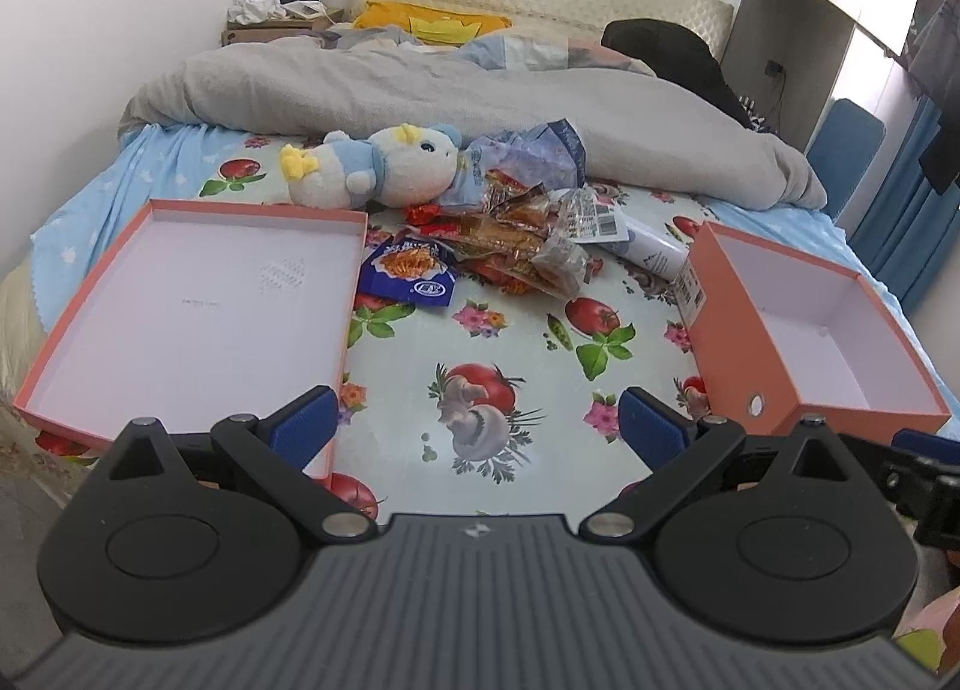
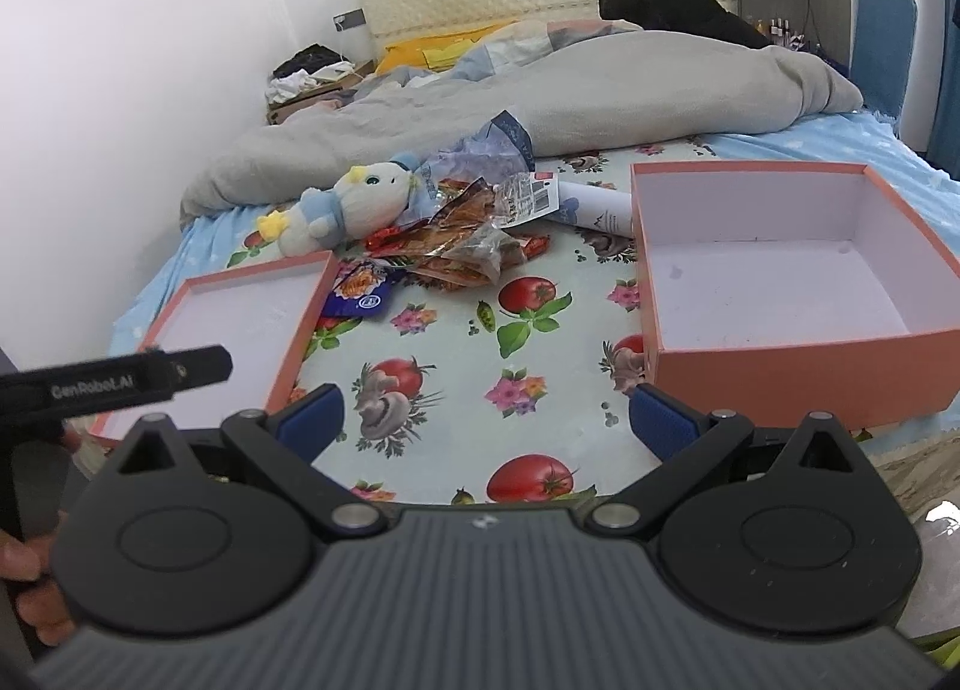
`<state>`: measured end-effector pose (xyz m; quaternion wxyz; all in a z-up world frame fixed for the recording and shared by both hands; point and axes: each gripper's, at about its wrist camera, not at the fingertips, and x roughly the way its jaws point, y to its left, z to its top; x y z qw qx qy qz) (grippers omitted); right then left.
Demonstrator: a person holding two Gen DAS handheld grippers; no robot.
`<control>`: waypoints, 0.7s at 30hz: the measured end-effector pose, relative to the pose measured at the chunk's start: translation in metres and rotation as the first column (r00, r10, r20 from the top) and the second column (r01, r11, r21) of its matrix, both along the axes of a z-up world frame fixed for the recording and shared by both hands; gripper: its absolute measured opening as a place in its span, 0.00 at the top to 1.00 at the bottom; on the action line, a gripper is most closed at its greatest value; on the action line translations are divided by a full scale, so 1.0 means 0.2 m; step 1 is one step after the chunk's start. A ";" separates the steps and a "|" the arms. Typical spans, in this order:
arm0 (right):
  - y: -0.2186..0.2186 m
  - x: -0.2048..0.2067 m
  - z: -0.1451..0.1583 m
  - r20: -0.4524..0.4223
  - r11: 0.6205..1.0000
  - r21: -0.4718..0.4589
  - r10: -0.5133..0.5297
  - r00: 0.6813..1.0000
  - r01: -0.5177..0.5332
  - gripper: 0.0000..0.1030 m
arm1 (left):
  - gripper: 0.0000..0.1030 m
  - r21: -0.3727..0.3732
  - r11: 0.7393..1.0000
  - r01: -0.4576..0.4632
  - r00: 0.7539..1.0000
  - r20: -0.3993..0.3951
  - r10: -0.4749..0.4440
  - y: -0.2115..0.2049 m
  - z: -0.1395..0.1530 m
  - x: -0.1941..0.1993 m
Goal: Organize snacks
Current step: 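Move both tools toward the snack pile between the two pink boxes, then grasp the blue-and-white snack bag with the left tool while the right tool grasps the clear packet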
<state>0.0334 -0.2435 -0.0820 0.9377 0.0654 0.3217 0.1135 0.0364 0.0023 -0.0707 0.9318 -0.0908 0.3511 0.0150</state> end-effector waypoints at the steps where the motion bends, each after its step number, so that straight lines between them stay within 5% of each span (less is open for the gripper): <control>1: 0.01 0.01 -0.01 0.000 1.000 -0.011 0.002 1.000 -0.002 0.00 | 0.02 0.001 1.000 0.000 1.000 -0.004 0.000 0.01 -0.02 0.01; 21: 0.04 0.38 -0.18 -0.070 0.997 0.082 -0.004 0.998 0.010 0.02 | 0.02 0.009 0.997 0.077 0.995 -0.063 -0.076 0.04 -0.27 0.53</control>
